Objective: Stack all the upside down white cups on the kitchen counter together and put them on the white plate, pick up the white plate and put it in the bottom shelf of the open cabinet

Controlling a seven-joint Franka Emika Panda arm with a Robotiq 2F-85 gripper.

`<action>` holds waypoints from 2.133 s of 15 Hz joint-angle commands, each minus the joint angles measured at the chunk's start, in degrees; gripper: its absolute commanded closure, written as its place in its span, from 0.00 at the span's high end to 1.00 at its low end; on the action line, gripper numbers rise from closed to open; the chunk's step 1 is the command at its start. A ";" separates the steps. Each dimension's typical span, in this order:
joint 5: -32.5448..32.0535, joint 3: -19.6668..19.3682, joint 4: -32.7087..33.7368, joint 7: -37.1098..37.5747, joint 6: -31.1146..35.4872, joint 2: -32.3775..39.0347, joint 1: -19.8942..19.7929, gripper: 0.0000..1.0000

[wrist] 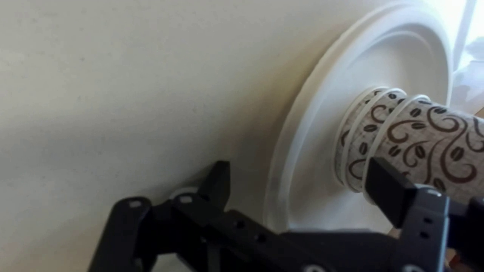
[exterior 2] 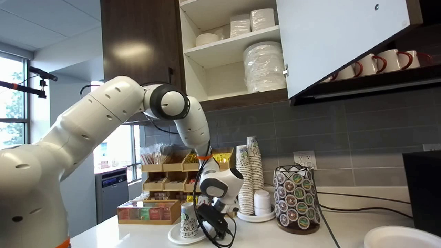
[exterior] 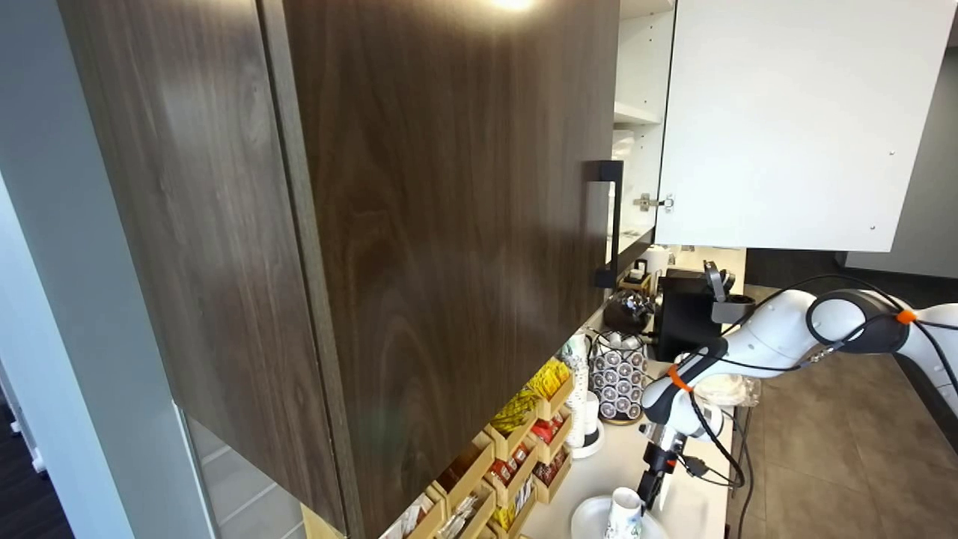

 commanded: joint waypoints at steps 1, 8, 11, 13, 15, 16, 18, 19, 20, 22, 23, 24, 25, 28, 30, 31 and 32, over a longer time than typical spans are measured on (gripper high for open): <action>1.16 0.78 0.77 -1.73 -0.55 1.75 -0.60 0.64; 1.09 0.72 0.93 -1.73 -0.64 2.35 -0.76 0.11; 1.44 0.88 1.09 -2.00 -1.11 2.87 -1.19 0.06; 2.70 1.45 1.36 -2.82 -2.09 3.02 -1.99 0.08; 4.23 1.88 1.43 -4.18 -2.69 3.18 -2.80 0.09; 5.02 1.94 1.43 -4.93 -2.90 3.27 -3.08 0.08; 7.11 2.18 1.44 -6.89 -3.39 3.51 -3.80 0.08; 8.19 2.14 1.41 -7.87 -3.68 3.55 -4.05 0.09; 9.42 2.06 1.43 -8.83 -4.13 3.53 -4.28 0.07; 12.08 1.69 1.49 -10.88 -5.46 3.30 -4.54 0.07; 13.71 1.70 1.56 -12.08 -6.41 3.14 -4.87 0.08; 15.22 1.35 1.54 -13.22 -7.33 2.78 -4.84 0.08; 16.73 0.91 1.64 -14.14 -8.44 2.47 -4.73 0.08; 21.12 -0.77 1.75 -16.35 -11.85 1.24 -4.15 0.08; 23.76 -2.40 1.75 -17.23 -14.36 0.44 -3.57 0.08; 24.82 -3.28 1.66 -17.41 -15.83 -0.04 -3.19 0.08; 25.73 -4.32 1.46 -17.20 -17.14 -0.60 -2.73 0.08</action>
